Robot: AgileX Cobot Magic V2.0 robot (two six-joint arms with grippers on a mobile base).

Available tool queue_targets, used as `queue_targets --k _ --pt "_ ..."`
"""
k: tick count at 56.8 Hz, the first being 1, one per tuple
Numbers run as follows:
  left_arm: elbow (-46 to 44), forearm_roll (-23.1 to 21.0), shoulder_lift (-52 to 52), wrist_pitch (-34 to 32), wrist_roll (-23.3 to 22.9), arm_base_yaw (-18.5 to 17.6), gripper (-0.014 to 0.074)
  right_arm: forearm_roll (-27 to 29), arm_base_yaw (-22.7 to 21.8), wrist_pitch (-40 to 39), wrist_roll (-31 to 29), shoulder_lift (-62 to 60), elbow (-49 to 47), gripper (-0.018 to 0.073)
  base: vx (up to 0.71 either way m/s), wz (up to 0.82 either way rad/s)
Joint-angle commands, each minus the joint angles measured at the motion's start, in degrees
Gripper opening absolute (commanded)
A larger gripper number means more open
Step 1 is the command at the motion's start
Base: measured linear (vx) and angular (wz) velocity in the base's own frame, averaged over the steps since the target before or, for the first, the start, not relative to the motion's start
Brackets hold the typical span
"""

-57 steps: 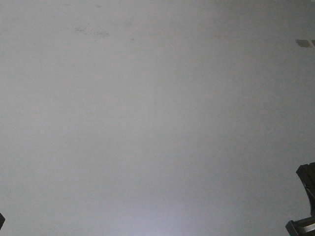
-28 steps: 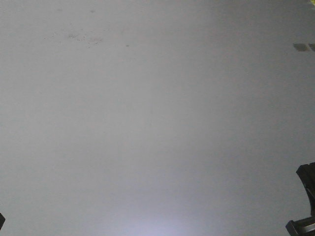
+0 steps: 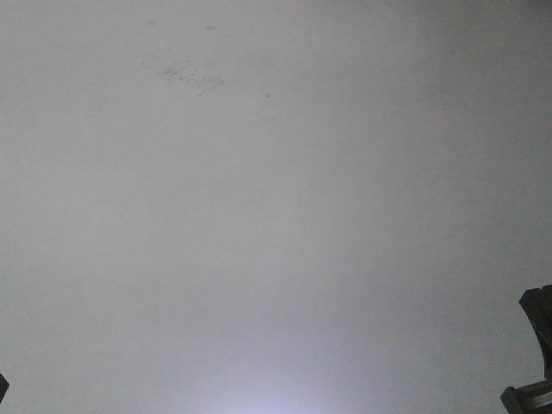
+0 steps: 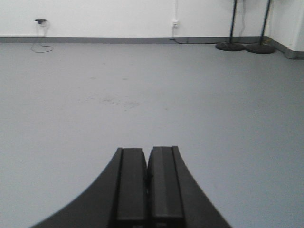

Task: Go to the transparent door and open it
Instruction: 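Drive the base across the grey floor toward the glass door, then drive up to the white-framed sliding glass door and stop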

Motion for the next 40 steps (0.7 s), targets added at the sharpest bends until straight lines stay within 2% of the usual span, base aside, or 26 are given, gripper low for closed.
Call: queue_targets --k 1,40 --pt "0.5 -0.6 -0.8 -4.5 -0.5 -0.3 -0.0006 -0.3 -0.2 -4.8 0.0 -0.9 0.2 -0.0001 0.35 0.36" --pt "0.5 -0.6 -0.8 -4.4 -0.5 -0.3 -0.0006 -0.3 -0.2 -4.8 0.0 -0.9 0.2 -0.0001 0.38 0.42"
